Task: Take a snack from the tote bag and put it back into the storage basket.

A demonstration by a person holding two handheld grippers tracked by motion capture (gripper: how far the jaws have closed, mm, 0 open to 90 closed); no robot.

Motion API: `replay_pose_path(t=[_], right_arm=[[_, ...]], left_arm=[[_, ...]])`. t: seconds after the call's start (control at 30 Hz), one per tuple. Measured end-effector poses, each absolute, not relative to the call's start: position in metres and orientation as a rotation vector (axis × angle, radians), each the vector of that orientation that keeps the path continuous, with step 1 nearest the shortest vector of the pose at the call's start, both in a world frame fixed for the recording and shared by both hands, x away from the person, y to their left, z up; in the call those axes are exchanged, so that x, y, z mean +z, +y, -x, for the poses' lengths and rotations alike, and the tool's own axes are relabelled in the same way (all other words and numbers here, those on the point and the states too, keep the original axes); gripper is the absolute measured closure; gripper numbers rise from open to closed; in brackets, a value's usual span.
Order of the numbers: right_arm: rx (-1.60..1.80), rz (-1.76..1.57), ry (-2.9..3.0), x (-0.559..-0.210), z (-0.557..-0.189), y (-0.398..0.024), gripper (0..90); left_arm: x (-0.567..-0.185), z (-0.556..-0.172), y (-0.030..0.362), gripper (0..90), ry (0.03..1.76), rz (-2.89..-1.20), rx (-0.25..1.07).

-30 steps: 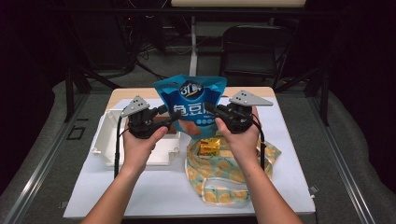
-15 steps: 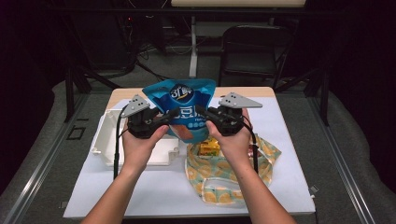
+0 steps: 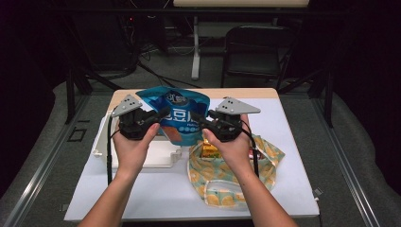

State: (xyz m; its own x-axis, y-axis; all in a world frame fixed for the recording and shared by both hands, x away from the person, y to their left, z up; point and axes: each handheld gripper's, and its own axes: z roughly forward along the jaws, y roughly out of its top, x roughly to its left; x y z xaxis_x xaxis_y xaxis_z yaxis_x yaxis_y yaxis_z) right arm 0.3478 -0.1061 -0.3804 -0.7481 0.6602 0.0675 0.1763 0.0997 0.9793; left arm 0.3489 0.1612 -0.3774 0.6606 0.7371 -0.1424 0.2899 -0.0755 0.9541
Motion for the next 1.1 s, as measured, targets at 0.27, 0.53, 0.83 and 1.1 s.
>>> replay_pose_path(t=[0.27,0.53,0.83,1.1], right_arm=[[1.666,-0.793,2.027,-0.381,-0.339,-0.114,43.0],[1.651,-0.840,2.027,-0.396,-0.334,-0.132,34.6],[1.618,-0.926,2.022,-0.419,-0.328,-0.160,30.1],[1.604,-0.989,1.999,-0.438,-0.321,-0.183,29.7]], left_arm=[[-0.380,-0.348,0.183,90.0,0.885,-1.607,0.437],[-0.379,-0.348,0.201,90.0,0.905,-1.588,0.452],[-0.387,-0.350,0.223,90.0,0.953,-1.565,0.462],[-0.394,-0.352,0.238,90.0,0.991,-1.547,0.469]])
